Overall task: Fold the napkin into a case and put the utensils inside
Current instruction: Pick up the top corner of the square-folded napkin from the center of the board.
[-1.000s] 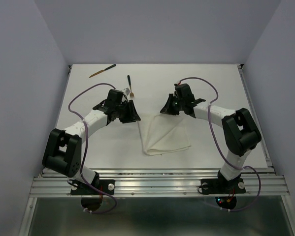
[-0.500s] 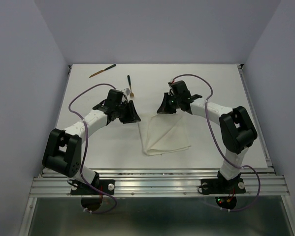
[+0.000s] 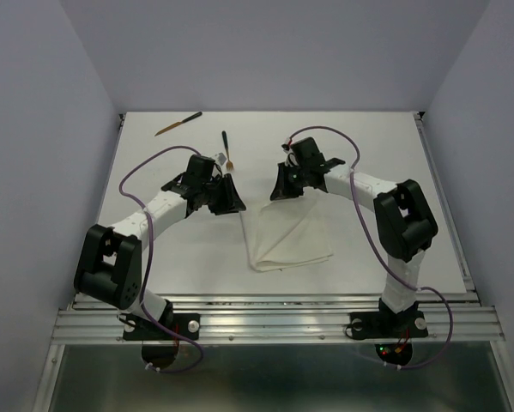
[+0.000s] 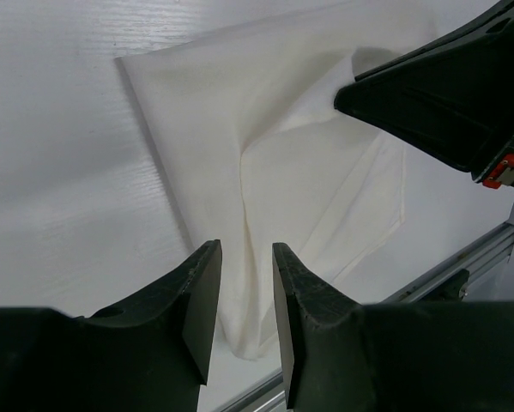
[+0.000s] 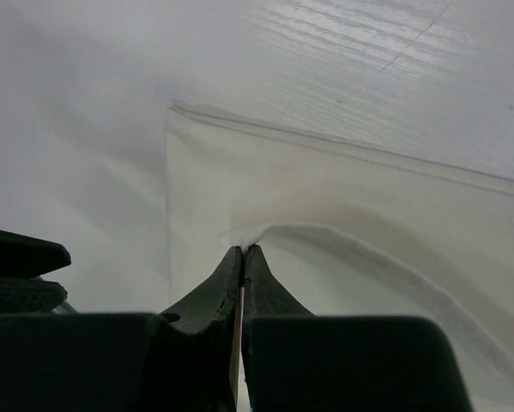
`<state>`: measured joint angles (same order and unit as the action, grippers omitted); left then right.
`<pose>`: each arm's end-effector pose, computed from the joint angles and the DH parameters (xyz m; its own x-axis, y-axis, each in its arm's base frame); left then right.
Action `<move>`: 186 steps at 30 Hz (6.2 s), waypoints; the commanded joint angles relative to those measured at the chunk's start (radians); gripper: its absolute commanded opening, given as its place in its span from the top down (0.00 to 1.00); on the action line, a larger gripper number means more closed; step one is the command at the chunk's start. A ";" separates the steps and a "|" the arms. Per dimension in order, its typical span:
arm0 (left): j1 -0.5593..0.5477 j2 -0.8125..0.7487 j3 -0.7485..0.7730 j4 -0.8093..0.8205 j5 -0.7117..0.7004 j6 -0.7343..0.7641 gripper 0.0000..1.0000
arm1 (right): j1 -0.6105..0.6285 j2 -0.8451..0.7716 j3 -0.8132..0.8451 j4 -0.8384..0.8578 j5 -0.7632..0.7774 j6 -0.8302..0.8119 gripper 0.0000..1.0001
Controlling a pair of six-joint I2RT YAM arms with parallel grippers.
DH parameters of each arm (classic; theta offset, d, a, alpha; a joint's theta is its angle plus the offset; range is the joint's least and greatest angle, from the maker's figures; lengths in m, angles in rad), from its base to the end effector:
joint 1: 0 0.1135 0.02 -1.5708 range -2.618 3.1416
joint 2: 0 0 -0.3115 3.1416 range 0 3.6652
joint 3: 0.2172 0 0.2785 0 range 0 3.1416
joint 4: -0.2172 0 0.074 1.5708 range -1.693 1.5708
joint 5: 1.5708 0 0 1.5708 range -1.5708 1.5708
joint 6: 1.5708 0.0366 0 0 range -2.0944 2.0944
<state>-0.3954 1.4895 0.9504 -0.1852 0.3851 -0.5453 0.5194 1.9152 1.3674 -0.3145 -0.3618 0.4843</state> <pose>0.3082 -0.1435 0.2644 -0.8426 -0.1692 -0.5112 0.2100 0.7709 -0.6013 0.3921 0.2391 0.2341 -0.8926 -0.0088 -0.4507 -0.2809 0.7929 0.5408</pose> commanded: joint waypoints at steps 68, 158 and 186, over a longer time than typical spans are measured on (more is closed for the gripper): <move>-0.258 0.023 -0.174 -0.094 0.072 0.067 1.00 | 0.016 -0.482 -0.370 -0.130 0.070 -0.073 0.99; -0.303 0.100 -0.208 0.001 0.078 0.084 1.00 | 0.016 -0.314 -0.182 0.035 0.078 -0.058 0.99; -0.276 -0.133 -0.121 -0.128 -0.012 0.050 1.00 | 0.073 -0.070 -0.001 -0.006 0.017 -0.181 0.99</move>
<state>-0.6765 1.3964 0.8433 -0.3115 0.3836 -0.4801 0.5770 1.8320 1.3037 -0.3153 -0.3298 0.3355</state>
